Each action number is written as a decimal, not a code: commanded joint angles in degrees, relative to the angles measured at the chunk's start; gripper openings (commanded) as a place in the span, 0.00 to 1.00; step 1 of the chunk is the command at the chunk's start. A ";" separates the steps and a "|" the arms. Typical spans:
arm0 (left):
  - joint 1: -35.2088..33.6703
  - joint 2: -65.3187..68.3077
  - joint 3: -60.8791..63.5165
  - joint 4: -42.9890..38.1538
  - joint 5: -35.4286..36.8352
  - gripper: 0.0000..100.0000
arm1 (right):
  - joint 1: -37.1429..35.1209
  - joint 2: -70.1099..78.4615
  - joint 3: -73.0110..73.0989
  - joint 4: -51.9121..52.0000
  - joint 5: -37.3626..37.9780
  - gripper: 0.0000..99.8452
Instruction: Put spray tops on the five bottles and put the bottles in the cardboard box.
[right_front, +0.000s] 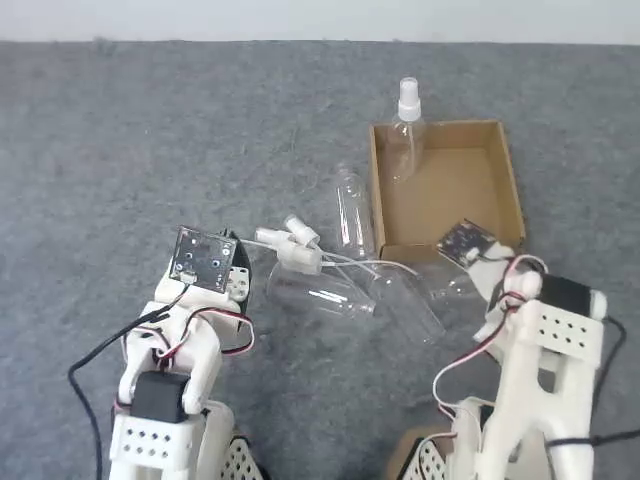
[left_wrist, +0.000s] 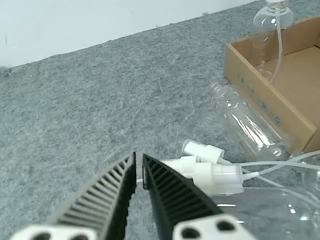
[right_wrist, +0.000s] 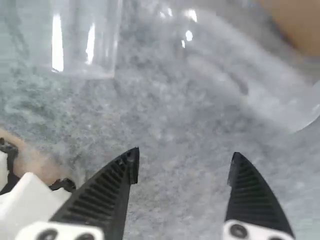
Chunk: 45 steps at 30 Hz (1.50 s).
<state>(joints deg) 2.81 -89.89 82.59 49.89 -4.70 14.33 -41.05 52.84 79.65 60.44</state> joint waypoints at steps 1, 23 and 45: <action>-0.35 -0.97 -0.57 -1.49 -0.35 0.01 | -7.08 0.04 -10.02 3.03 -2.99 0.23; -0.44 -0.97 -0.57 -1.41 -0.35 0.01 | -15.96 12.44 -7.38 -5.23 2.02 0.33; -0.44 -0.97 -0.57 -1.41 -0.35 0.01 | -5.93 29.93 -9.32 -15.78 1.76 0.23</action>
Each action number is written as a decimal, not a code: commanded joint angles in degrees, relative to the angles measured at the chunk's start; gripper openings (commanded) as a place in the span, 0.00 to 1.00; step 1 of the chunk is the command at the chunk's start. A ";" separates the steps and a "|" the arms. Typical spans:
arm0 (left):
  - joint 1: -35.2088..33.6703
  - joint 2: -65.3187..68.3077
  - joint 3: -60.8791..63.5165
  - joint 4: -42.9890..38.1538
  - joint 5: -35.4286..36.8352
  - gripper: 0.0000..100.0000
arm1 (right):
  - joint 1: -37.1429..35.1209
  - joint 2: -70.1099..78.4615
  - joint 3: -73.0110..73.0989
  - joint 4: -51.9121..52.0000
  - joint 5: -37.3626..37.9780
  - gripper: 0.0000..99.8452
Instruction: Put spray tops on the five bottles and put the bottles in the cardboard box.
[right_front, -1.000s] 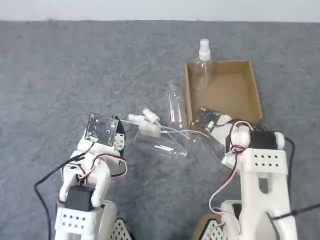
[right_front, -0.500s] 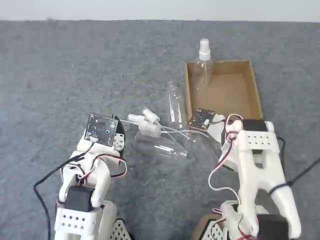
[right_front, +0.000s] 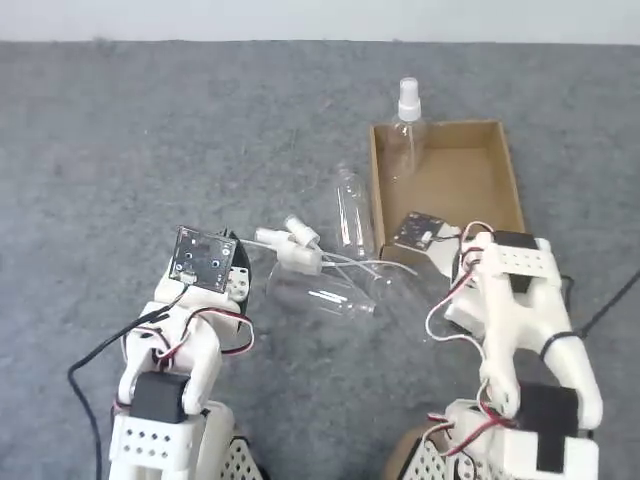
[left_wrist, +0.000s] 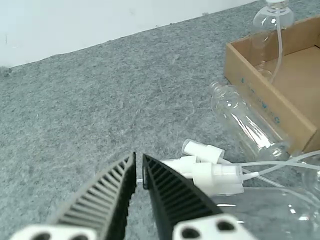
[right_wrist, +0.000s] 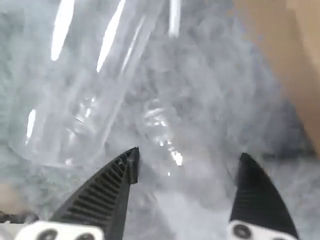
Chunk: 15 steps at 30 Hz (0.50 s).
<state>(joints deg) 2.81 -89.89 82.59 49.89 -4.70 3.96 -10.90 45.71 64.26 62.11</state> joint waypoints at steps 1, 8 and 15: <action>-0.44 -0.97 -0.57 -1.41 -0.35 0.01 | 6.11 -0.22 -2.20 -0.31 0.09 0.23; -0.44 -0.97 -0.57 -1.41 -0.35 0.01 | 19.74 -0.22 -2.73 -0.48 -0.09 0.23; -0.44 -0.97 -0.57 -1.32 -0.35 0.01 | 30.90 0.40 -9.76 -2.59 -15.21 0.23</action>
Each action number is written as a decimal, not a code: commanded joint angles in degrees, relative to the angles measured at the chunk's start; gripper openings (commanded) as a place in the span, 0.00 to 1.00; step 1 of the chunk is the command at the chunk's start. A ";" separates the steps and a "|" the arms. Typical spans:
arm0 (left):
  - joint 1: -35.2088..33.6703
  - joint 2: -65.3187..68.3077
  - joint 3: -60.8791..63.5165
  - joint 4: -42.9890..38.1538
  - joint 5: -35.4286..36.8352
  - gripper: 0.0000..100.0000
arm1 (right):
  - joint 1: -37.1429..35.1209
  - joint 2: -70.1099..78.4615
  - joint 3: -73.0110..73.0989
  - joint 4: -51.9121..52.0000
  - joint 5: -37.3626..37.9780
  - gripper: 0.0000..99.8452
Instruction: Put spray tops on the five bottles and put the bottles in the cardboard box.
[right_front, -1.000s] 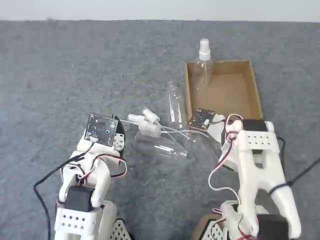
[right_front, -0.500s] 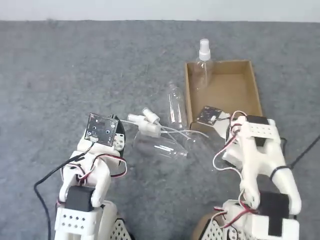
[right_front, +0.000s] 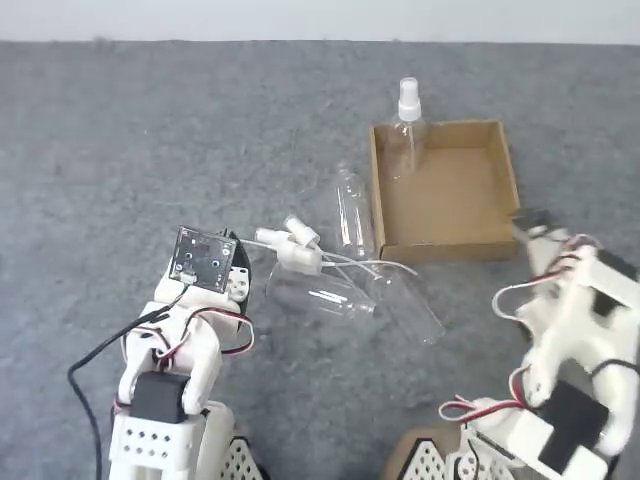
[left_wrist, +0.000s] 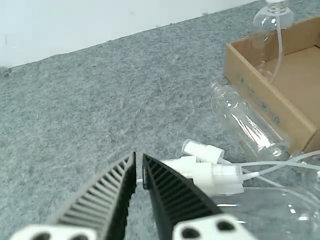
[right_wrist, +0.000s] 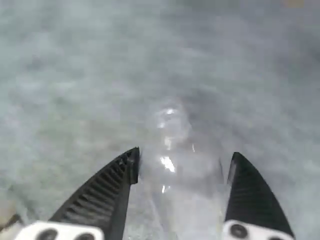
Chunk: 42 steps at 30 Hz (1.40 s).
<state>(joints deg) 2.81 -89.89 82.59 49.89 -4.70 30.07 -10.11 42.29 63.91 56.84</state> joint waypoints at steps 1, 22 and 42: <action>-0.44 -0.97 -0.57 -1.32 -0.35 0.01 | 5.05 -0.40 -7.03 -2.33 -13.10 0.23; -0.35 -0.97 0.04 -1.49 -0.35 0.01 | 6.02 7.69 -26.73 14.46 -0.35 0.23; -0.44 1.32 -4.79 4.04 1.32 0.01 | 7.43 10.77 -15.38 -1.01 -12.75 0.06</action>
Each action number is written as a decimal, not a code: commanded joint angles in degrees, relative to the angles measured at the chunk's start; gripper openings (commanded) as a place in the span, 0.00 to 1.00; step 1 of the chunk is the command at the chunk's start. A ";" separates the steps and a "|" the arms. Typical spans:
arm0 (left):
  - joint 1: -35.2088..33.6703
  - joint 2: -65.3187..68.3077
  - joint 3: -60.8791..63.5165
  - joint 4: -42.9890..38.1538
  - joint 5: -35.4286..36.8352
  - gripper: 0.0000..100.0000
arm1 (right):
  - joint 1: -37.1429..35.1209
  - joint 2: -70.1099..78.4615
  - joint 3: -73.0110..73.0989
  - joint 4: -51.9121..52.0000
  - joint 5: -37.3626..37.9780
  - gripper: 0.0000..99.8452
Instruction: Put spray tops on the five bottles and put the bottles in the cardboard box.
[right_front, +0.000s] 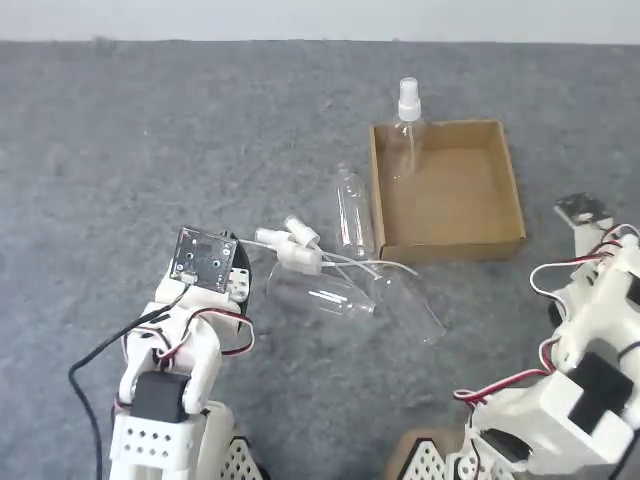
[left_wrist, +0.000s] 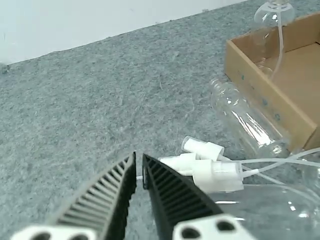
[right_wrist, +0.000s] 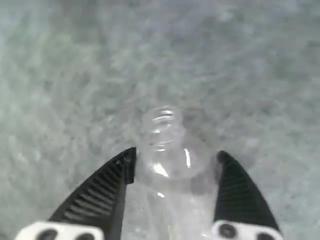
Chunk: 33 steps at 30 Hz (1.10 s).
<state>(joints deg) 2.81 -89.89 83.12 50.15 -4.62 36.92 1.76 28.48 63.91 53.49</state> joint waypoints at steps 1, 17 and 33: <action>-0.44 2.99 -6.99 4.92 1.05 0.01 | 0.66 -0.92 -2.46 -0.40 -11.34 0.04; -0.18 56.53 -37.23 7.38 -7.47 0.03 | 1.63 -0.31 -12.92 4.26 -25.58 0.02; 9.41 70.68 -44.79 0.70 -5.45 0.24 | 1.54 5.67 -13.01 4.62 -26.99 0.23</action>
<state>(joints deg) 8.70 -19.56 41.27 53.76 -10.86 37.98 6.95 18.55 67.96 27.12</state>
